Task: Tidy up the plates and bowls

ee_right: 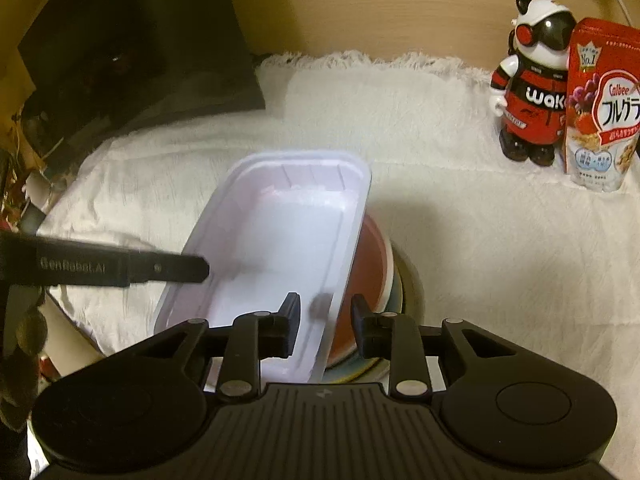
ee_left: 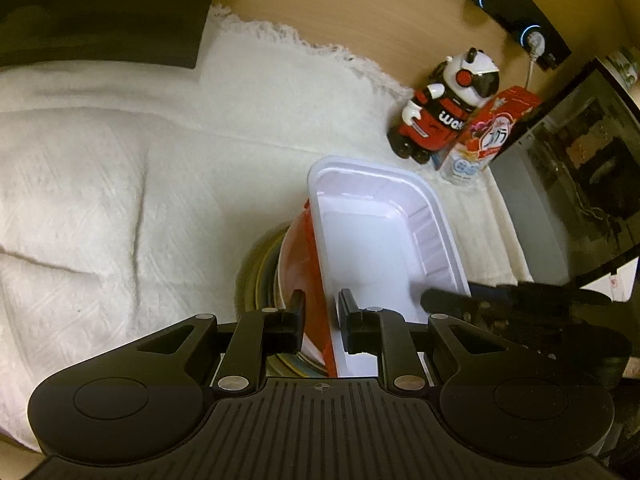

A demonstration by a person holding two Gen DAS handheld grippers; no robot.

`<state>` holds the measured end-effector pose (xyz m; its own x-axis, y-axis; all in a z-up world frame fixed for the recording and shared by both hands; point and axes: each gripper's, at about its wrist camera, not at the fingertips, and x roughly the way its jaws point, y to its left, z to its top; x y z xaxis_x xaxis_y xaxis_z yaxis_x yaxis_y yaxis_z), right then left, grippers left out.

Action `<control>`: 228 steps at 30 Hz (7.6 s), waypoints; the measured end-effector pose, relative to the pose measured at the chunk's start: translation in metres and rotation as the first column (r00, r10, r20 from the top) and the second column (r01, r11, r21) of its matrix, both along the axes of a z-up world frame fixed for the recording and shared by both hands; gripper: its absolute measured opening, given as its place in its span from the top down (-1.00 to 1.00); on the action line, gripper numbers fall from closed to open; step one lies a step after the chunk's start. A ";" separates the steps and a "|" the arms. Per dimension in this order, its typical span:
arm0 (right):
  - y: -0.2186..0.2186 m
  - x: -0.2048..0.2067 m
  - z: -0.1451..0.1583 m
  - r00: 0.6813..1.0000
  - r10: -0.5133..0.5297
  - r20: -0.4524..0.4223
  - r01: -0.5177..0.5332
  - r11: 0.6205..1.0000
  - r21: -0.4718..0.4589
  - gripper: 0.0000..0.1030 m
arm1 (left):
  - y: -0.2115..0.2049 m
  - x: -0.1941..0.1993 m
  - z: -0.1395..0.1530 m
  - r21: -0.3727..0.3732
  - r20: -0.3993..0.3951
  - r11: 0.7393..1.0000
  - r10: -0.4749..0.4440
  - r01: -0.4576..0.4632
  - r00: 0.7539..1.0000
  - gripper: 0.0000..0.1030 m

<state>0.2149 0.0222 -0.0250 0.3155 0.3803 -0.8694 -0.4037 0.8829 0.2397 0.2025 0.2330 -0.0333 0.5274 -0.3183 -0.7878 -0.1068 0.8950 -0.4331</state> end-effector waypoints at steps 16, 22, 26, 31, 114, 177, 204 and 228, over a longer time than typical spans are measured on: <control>0.008 0.025 -0.006 0.998 -0.032 0.046 0.031 0.999 0.022 0.44 | -0.003 0.013 -0.015 -0.010 0.025 1.000 -0.020 0.020 0.999 0.64; 0.003 0.024 -0.009 0.999 -0.043 0.026 0.043 0.999 0.031 0.44 | 0.001 0.007 -0.007 -0.037 0.035 0.999 -0.007 0.008 0.999 0.64; -0.003 0.019 -0.005 0.999 -0.037 0.021 0.036 0.998 0.048 0.44 | 0.001 0.001 0.001 -0.031 0.050 0.999 -0.022 0.024 0.999 0.64; -0.005 0.011 -0.006 1.000 -0.023 0.012 0.022 0.998 0.054 0.44 | -0.002 0.002 -0.005 -0.035 0.033 0.999 -0.039 0.041 0.999 0.65; 0.001 0.013 -0.014 0.995 -0.091 0.043 0.093 0.995 -0.047 0.51 | 0.008 0.020 -0.005 -0.108 0.047 0.993 -0.045 0.050 0.998 0.67; -0.031 -0.100 0.041 0.951 -0.181 0.250 0.185 0.983 0.009 0.28 | -0.018 -0.117 0.022 0.068 0.248 0.994 0.065 -0.085 0.967 0.67; -0.094 -0.232 0.049 0.977 -0.106 0.187 0.091 0.992 0.085 -0.04 | -0.147 -0.248 0.041 0.300 0.258 0.946 0.039 -0.118 0.965 0.71; -0.095 -0.237 0.042 0.984 -0.079 0.159 0.070 0.996 0.062 -0.04 | -0.145 -0.255 0.038 0.301 0.238 0.945 0.055 -0.127 0.970 0.71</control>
<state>-0.0222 -0.0727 0.0167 0.4789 0.3973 -0.7828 -0.3748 0.8989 0.2269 -0.0524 0.0876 0.0042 0.7164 -0.0183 -0.6974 -0.1269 0.9796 -0.1560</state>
